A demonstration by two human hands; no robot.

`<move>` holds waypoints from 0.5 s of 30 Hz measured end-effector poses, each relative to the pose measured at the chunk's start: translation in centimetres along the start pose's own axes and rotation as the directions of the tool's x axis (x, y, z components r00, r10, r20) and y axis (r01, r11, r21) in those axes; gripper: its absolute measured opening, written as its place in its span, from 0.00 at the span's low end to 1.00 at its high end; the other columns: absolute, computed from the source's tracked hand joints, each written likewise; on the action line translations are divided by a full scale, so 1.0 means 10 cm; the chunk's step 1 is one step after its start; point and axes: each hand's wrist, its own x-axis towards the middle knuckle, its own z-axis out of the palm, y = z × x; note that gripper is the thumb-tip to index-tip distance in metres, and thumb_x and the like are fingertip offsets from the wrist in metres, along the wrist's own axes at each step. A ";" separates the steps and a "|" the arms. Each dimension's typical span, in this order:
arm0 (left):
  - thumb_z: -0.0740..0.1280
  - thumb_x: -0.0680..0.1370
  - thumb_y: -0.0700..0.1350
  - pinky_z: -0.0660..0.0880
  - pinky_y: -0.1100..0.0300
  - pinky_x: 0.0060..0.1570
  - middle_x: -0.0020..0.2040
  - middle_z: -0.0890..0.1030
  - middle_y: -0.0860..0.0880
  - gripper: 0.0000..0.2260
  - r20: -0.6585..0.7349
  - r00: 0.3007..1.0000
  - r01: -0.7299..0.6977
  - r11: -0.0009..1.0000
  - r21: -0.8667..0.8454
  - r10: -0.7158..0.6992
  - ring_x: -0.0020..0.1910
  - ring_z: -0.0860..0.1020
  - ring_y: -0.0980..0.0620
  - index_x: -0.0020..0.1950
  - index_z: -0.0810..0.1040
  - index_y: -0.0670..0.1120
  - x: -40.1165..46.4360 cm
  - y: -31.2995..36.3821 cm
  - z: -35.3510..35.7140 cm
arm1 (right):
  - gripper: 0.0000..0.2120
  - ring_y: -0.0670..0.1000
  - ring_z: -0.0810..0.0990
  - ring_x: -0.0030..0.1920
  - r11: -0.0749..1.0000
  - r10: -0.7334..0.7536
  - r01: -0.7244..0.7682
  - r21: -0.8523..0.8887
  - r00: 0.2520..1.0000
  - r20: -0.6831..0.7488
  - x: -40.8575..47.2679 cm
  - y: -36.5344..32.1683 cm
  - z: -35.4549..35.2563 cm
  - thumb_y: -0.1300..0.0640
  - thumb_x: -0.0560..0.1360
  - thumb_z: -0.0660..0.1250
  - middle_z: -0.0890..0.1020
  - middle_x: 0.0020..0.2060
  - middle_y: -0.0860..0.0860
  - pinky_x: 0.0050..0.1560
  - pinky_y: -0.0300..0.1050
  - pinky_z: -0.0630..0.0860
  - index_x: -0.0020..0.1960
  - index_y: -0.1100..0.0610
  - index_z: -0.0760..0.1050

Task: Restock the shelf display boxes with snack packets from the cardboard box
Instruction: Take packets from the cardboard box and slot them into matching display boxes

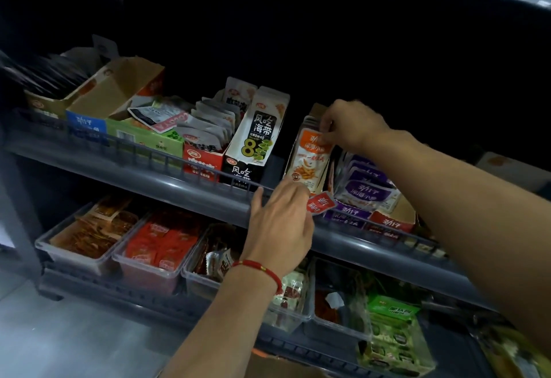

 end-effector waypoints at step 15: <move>0.62 0.82 0.47 0.77 0.58 0.49 0.50 0.76 0.53 0.05 -0.214 0.972 0.048 0.976 -0.214 -0.095 0.48 0.75 0.54 0.55 0.73 0.47 0.00 0.20 -0.12 | 0.11 0.56 0.80 0.56 0.996 -0.071 0.078 0.040 0.987 -0.143 -0.09 0.20 -0.17 0.52 0.80 0.69 0.81 0.57 0.55 0.51 0.50 0.77 0.61 0.55 0.78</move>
